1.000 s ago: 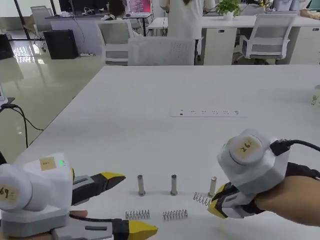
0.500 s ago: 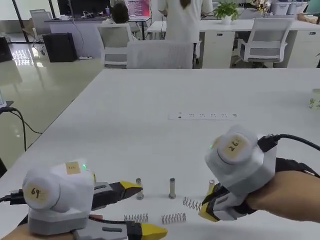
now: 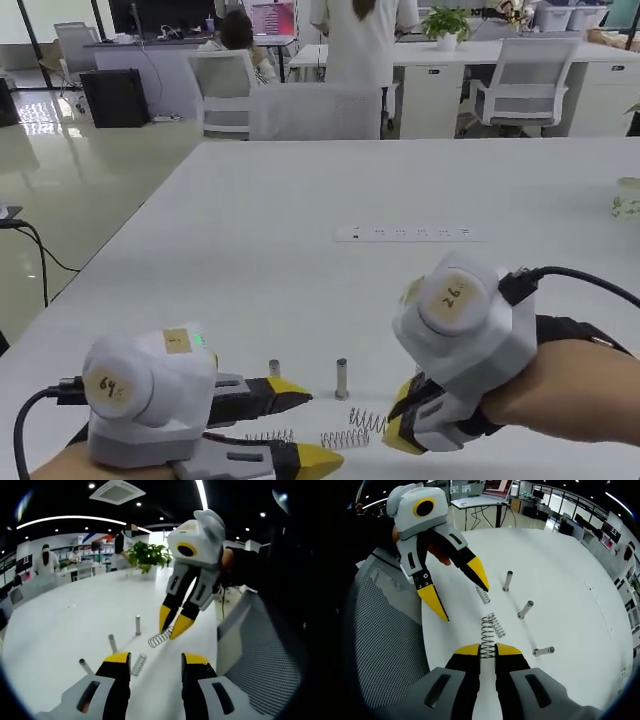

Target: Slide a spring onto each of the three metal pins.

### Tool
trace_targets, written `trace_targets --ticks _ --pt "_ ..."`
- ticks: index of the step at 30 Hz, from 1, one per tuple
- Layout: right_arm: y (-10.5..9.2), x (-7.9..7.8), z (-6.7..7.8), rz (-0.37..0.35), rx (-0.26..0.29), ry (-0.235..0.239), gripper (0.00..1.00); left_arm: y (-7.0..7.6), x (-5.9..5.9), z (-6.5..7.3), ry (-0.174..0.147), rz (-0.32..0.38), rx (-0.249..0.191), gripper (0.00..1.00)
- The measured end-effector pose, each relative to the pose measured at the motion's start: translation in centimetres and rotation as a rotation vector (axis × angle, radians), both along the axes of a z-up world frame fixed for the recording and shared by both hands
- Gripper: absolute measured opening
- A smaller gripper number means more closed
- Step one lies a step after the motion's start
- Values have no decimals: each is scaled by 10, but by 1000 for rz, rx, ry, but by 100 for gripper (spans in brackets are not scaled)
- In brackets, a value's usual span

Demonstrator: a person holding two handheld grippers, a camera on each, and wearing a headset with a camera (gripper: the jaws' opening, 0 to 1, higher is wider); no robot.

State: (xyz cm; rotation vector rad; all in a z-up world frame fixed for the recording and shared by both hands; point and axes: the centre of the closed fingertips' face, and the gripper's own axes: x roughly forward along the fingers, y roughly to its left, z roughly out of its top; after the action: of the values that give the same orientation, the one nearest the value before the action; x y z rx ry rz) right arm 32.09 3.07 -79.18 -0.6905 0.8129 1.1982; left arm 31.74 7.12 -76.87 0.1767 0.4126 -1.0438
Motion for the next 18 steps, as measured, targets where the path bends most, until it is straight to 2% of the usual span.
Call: trace_targets --ticks 18 --pt "10 -21 5 256 -22 -4 7 -11 -11 -1 -2 -71 7 21"
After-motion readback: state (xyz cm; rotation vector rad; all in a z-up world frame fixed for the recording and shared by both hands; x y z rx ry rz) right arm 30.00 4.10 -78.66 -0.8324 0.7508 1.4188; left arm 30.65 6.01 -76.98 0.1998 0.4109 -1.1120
